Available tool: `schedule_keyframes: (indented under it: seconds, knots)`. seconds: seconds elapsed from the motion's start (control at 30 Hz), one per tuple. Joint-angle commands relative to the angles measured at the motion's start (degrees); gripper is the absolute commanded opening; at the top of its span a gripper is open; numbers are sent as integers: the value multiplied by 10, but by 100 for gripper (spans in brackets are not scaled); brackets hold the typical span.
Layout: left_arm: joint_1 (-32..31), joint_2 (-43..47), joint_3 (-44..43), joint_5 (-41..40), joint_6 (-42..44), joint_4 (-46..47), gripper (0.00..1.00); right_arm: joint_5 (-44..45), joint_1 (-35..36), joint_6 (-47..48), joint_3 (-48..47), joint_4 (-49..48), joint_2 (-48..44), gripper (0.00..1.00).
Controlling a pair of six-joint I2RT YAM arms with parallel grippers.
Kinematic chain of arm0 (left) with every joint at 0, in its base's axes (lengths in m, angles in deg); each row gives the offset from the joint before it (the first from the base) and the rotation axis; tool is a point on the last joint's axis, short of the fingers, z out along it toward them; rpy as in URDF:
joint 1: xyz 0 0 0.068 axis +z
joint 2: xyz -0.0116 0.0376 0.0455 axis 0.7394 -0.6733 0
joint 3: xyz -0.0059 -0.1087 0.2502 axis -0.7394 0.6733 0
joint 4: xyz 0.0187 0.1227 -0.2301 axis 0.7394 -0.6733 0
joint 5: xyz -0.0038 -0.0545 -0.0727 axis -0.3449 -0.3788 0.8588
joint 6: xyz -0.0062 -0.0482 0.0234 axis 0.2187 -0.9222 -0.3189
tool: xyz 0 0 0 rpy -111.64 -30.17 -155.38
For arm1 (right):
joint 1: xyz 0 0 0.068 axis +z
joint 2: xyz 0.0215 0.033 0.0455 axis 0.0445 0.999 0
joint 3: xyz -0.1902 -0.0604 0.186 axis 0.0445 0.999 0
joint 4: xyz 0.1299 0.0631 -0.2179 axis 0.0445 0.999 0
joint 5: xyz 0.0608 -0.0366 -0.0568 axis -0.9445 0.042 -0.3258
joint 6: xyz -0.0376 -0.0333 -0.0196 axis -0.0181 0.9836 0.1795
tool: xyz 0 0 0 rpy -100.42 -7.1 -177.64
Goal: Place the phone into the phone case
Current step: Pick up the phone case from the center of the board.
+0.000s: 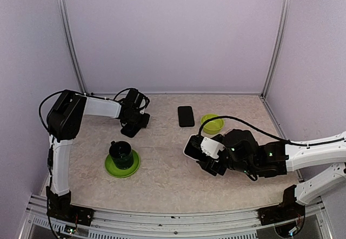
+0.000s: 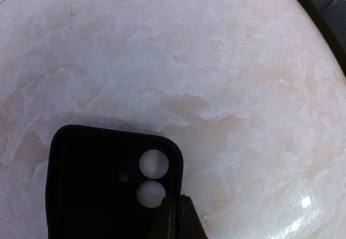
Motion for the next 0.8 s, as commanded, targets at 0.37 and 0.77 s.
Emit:
schedule_keyframes:
  seconds: [0.37,0.77]
  knots:
    - [0,36,11,106,-62,29,0,40,-5,-12,0,-29,-46,69]
    - [-56,96,44,138,-119,32,0,101,-16,-27,10,-34,-65,69]
